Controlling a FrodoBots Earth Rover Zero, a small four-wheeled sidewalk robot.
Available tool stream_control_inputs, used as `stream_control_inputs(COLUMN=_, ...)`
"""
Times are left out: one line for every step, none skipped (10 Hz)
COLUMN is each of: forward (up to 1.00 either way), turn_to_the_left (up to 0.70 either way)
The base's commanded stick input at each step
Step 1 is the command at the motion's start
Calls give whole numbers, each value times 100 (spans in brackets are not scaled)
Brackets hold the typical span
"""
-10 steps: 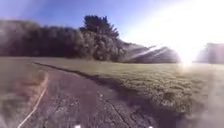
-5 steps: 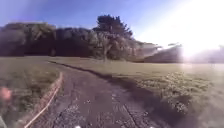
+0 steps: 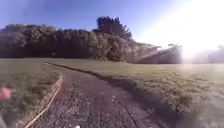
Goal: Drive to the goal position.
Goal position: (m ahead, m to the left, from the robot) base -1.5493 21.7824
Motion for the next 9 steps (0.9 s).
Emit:
stream_control_inputs(forward=85, turn_to_the_left=0)
stream_control_inputs(forward=85, turn_to_the_left=0)
stream_control_inputs(forward=85, turn_to_the_left=19)
stream_control_inputs(forward=85, turn_to_the_left=34)
stream_control_inputs(forward=85, turn_to_the_left=34)
stream_control_inputs(forward=85, turn_to_the_left=34)
stream_control_inputs(forward=85, turn_to_the_left=34)
stream_control_inputs(forward=85, turn_to_the_left=34)
stream_control_inputs(forward=85, turn_to_the_left=24)
